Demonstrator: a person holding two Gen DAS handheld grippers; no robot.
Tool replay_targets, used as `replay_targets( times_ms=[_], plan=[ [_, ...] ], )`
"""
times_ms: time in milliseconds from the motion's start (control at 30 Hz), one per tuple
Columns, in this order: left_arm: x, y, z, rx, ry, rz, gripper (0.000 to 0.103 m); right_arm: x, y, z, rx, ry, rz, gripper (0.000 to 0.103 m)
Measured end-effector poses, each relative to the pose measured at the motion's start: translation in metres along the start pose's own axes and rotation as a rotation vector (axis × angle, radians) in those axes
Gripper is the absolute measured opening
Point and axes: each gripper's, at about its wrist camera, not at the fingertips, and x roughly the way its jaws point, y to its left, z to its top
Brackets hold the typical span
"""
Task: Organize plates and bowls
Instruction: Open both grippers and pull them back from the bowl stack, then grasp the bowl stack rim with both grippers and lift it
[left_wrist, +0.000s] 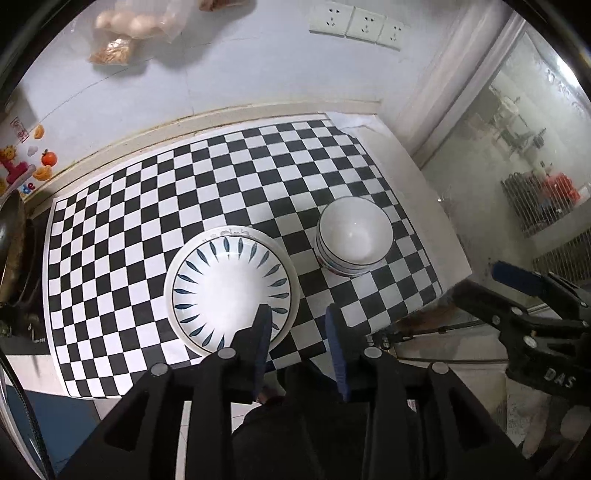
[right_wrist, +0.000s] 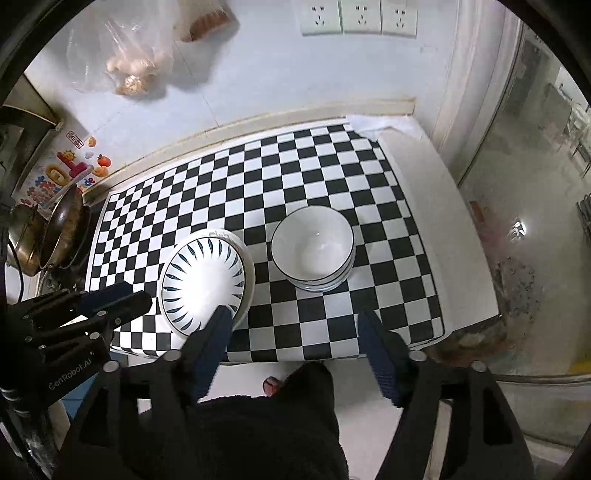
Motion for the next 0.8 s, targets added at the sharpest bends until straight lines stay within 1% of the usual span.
replay_targets(
  times_ms=[33,200,267,467,600,800],
  plan=[
    [-0.002,0.0,0.0,-0.001,-0.007,0.003,0.032,-0.002,0.0,0.0,0.002,-0.003,0.005,0.08],
    [-0.017,0.0,-0.001,0.008,-0.044,0.017,0.049,-0.018,0.005,-0.005,0.003,-0.026,-0.004,0.084],
    [-0.022,-0.001,-0.001,0.014,-0.056,0.018,0.052,-0.023,0.005,-0.006,0.008,-0.033,-0.001,0.085],
    [-0.032,-0.003,0.003,0.033,-0.077,0.023,0.052,-0.029,0.006,-0.007,0.014,-0.041,-0.011,0.085],
    [-0.027,-0.006,0.008,0.049,-0.063,0.019,0.052,-0.029,0.006,-0.005,0.022,-0.047,-0.013,0.086],
    [-0.009,-0.006,0.022,0.051,-0.031,0.015,0.052,-0.02,-0.002,0.004,0.054,-0.042,-0.017,0.086]
  ],
)
